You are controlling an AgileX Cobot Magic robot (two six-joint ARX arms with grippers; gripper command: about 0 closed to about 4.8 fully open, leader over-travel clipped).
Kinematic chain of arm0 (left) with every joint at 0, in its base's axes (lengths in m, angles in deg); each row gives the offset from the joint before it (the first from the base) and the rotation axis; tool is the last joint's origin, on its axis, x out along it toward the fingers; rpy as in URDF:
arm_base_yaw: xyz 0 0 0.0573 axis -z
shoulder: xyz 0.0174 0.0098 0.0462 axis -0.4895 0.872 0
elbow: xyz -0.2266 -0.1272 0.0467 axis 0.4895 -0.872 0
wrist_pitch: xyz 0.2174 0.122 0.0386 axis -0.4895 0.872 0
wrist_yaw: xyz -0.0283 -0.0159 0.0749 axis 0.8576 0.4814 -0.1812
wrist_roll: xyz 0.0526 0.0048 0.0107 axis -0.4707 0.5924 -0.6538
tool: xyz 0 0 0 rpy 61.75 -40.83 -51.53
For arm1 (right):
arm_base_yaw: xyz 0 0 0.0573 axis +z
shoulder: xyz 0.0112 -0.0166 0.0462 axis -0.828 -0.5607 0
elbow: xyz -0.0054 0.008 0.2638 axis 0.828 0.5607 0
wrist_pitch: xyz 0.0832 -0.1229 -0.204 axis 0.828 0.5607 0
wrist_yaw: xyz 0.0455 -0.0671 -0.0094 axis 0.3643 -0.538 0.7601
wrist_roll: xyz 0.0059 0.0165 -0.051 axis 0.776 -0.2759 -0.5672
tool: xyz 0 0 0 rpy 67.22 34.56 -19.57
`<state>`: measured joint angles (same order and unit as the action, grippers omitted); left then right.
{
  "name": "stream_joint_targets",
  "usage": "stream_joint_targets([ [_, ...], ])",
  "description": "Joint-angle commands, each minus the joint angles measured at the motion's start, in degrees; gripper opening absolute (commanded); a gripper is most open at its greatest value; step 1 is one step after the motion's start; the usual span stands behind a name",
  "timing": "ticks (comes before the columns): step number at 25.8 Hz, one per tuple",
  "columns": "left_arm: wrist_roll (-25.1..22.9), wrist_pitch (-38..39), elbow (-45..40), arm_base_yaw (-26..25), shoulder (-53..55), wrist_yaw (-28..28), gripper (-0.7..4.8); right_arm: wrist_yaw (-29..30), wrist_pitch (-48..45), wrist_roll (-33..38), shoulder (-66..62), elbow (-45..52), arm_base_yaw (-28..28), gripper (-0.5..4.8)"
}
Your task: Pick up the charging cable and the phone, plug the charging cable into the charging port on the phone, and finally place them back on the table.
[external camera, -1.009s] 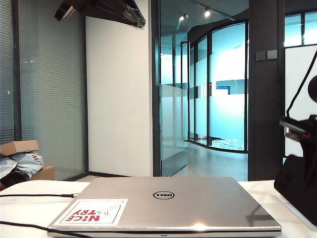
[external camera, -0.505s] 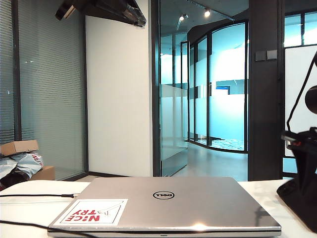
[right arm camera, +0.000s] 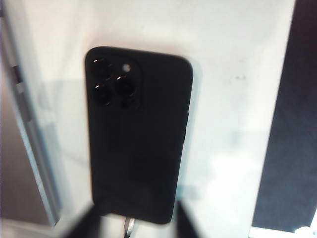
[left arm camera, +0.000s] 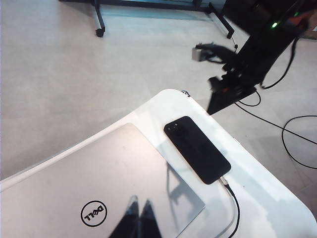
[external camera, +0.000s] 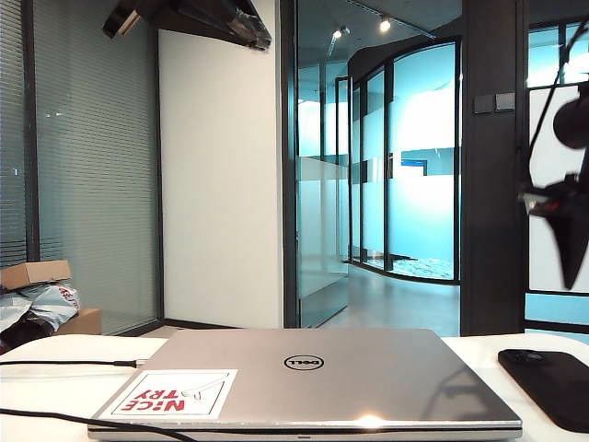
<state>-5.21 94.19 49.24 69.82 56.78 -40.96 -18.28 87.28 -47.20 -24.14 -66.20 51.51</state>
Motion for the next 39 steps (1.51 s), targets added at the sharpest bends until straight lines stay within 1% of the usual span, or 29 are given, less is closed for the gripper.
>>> stream_joint_targets([
  [1, -0.3, -0.7, 0.2, -0.1, -0.3, 0.1, -0.06, 0.1, 3.2, 1.6, 3.1, -0.5, 0.1, -0.06],
  [4, -0.2, -0.6, 0.2, -0.1, -1.3, 0.1, -0.06, 0.0, 3.1, 1.5, 6.7, -0.4, 0.4, -0.06],
  [7, -0.2, 0.2, 0.2, -0.1, -2.9, 0.1, -0.06, -0.8, 0.4, 1.3, 10.8, -0.4, 0.8, -0.06],
  [10, -0.2, 2.5, 0.2, -0.1, -4.6, 0.1, -0.06, -0.7, -2.3, 1.2, 15.3, 0.0, 1.1, -0.06],
  [13, -0.2, 6.5, 0.1, -0.1, -6.3, 0.1, -0.06, -0.7, -7.6, 1.2, 22.3, 3.3, 1.9, -0.06],
  [15, -0.2, 8.0, -0.1, -0.1, -7.0, 0.1, -0.06, -0.4, -11.9, 1.0, 27.4, 7.2, 2.7, -0.06],
  [17, -0.2, 8.3, -2.1, -0.1, -8.0, 0.1, -0.06, -0.3, -20.1, 0.9, 35.8, 15.8, 4.0, -0.06],
  [18, -0.2, 8.3, -2.8, -0.1, -8.2, 0.1, -0.06, -0.4, -21.1, 0.9, 38.3, 18.6, 4.1, -0.06],
  [20, -0.2, 8.0, -5.0, -0.1, -9.1, 0.1, -0.06, -0.8, -18.9, 0.9, 41.7, 23.1, 4.1, -0.06],
  [23, -0.2, 6.6, -8.1, -0.1, -10.3, 0.1, -0.06, -0.7, -17.2, 0.9, 43.3, 26.3, 4.1, -0.06],
  [26, -0.3, 3.5, -11.8, -0.1, -11.2, 0.1, -0.06, -0.2, -18.9, 0.9, 45.4, 30.3, 4.1, -0.06],
  [31, -0.4, -0.2, -16.3, -0.1, -11.9, 0.1, -0.06, 1.9, -30.1, 0.9, 52.8, 40.3, 4.4, -0.06],
  [35, -1.4, -3.2, -19.2, -0.1, -12.2, 0.1, -0.06, 1.9, -37.5, 0.9, 59.6, 47.4, 4.4, -0.06],
  [36, -2.0, -4.4, -20.2, -0.1, -12.2, 0.1, -0.06, 1.9, -39.0, 0.9, 61.6, 49.1, 4.4, -0.06],
  [39, -2.0, -8.2, -23.1, -0.1, -12.5, 0.1, -0.06, 1.2, -38.6, 1.0, 66.3, 51.6, 4.3, 0.03],
])
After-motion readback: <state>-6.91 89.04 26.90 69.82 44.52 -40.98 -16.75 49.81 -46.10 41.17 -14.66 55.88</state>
